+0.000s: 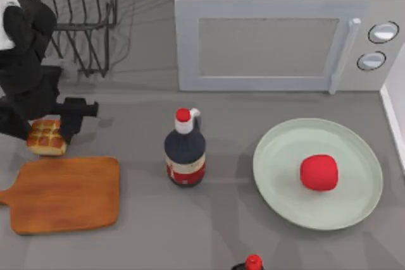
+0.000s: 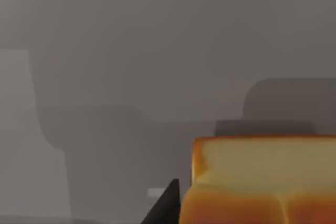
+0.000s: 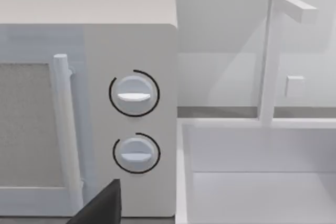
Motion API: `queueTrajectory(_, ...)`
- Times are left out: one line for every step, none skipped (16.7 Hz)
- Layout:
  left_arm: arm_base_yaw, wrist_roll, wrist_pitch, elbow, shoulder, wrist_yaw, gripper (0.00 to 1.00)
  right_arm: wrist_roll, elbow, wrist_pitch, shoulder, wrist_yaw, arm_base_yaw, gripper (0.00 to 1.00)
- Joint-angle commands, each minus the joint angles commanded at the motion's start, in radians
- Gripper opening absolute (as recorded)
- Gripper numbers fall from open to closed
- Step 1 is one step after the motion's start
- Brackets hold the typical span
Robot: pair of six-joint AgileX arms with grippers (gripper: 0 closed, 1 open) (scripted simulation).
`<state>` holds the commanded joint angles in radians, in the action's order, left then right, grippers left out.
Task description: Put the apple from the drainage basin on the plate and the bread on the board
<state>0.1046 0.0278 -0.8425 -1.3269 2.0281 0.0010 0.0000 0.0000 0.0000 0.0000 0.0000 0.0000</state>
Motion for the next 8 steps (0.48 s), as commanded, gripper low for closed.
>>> queueTrajectory(0.000, 0.001, -0.033, -0.024, -0.010, 0.000, 0.00, 0.000, 0.000, 0.000, 0.000, 0.000, 0.000, 1.00)
queueTrajectory(-0.001, 0.002, -0.075, -0.050, -0.022, 0.000, 0.00, 0.000, 0.000, 0.000, 0.000, 0.000, 0.000, 1.00)
queueTrajectory(-0.001, 0.003, -0.123, -0.079, -0.036, 0.000, 0.00, 0.000, 0.000, 0.000, 0.000, 0.000, 0.000, 1.00)
queueTrajectory(-0.001, 0.003, -0.174, -0.108, -0.051, 0.000, 0.00, 0.000, 0.000, 0.000, 0.000, 0.000, 0.000, 1.00)
queueTrajectory(0.000, 0.003, -0.223, -0.137, -0.066, 0.000, 0.00, 0.000, 0.000, 0.000, 0.000, 0.000, 0.000, 1.00)
queueTrajectory(0.001, 0.003, -0.264, -0.164, -0.080, 0.000, 0.00, 0.000, 0.000, 0.000, 0.000, 0.000, 0.000, 1.00)
queueTrajectory(0.001, 0.003, -0.295, -0.186, -0.093, -0.001, 0.00, 0.000, 0.000, 0.000, 0.000, 0.000, 0.000, 1.00)
queueTrajectory(0.002, 0.004, -0.315, -0.202, -0.103, -0.001, 0.00, 0.000, 0.000, 0.000, 0.000, 0.000, 0.000, 1.00)
